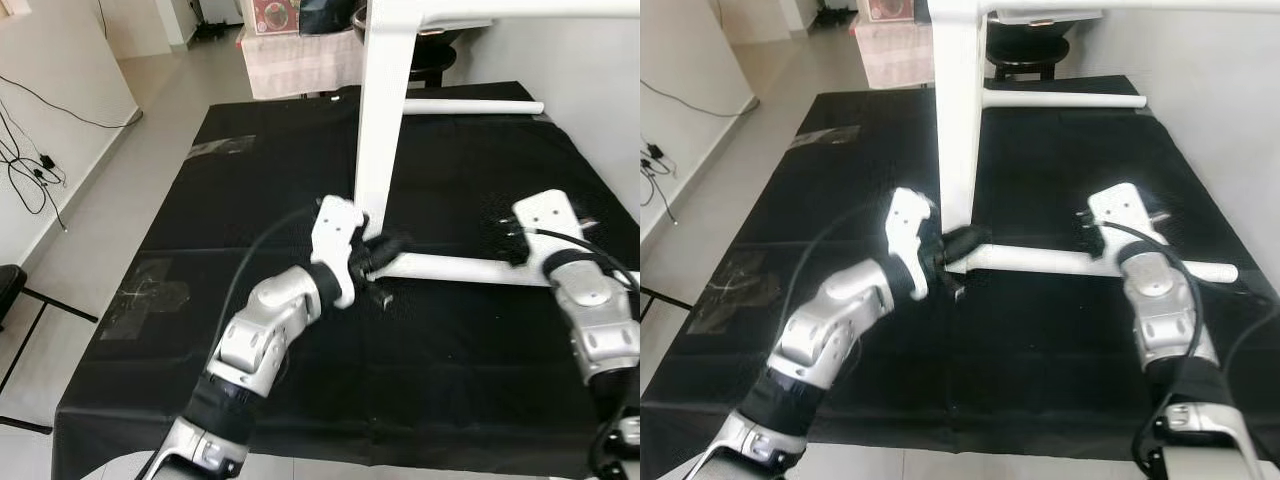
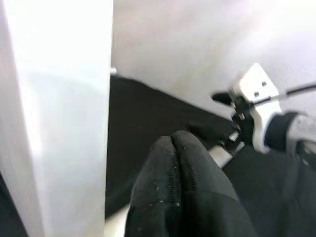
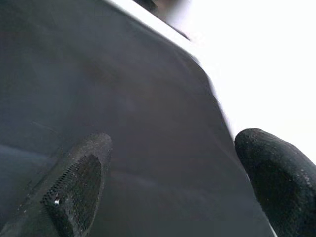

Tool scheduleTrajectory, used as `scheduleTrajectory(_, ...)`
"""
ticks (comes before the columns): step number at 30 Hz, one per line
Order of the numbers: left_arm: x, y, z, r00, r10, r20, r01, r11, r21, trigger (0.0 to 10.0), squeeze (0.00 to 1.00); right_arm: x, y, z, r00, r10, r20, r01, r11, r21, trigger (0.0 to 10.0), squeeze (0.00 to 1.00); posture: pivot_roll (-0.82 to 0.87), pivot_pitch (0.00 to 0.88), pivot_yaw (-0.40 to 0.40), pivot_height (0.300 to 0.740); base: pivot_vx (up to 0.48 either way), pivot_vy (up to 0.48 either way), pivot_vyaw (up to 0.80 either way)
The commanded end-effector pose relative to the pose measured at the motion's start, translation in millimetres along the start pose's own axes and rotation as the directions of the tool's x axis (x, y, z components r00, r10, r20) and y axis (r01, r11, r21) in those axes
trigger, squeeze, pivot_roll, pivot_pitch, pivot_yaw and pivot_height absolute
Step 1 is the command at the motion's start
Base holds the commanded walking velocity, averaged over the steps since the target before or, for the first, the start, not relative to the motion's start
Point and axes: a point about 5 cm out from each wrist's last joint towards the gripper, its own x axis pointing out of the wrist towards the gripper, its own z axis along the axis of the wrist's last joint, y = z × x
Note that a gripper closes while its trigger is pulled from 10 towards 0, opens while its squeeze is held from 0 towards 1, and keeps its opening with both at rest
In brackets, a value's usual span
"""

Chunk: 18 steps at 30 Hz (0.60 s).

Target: Building children table

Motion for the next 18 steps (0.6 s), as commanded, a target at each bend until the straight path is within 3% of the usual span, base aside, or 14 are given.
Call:
scheduleTrajectory(1,0.2,-0.2,1.1,1.0,0.0,0.014,0.0,1.0,-0.011,0.0,0.0,-1.1,-0.8,-6.2,0.999,-0.015,-0.033,0.016,1.0,0.01,10.0,0.0,-0.16,0.152,0.068,0.74,0.0,0.0,0.0)
scheduleTrajectory(4,2.5,0.3,4.6,1.0,-0.003,0.028,0.003,1.0,-0.004,0.0,0.0,-1.3,-3.5,-5.9,0.999,-0.034,-0.027,0.035,0.998,0.056,10.0,0.0,-0.16,0.151,0.07,0.74,0.0,0.0,0.0)
scheduleTrajectory(8,4.9,8.2,-0.5,0.999,0.032,0.016,-0.032,0.999,0.004,0.0,0.0,-0.2,-8.2,9.8,0.995,-0.072,0.071,0.063,0.99,0.123,10.0,0.0,-0.18,0.145,0.072,0.74,0.0,0.0,0.0)
scheduleTrajectory(18,9.1,18.2,-9.9,0.999,0.047,-0.01,-0.047,0.999,-0.024,0.0,0.0,-2.3,-24.4,39.7,0.973,-0.132,0.192,0.13,0.991,0.022,10.0,0.0,-0.2,0.139,0.082,0.74,0.0,0.0,0.0)
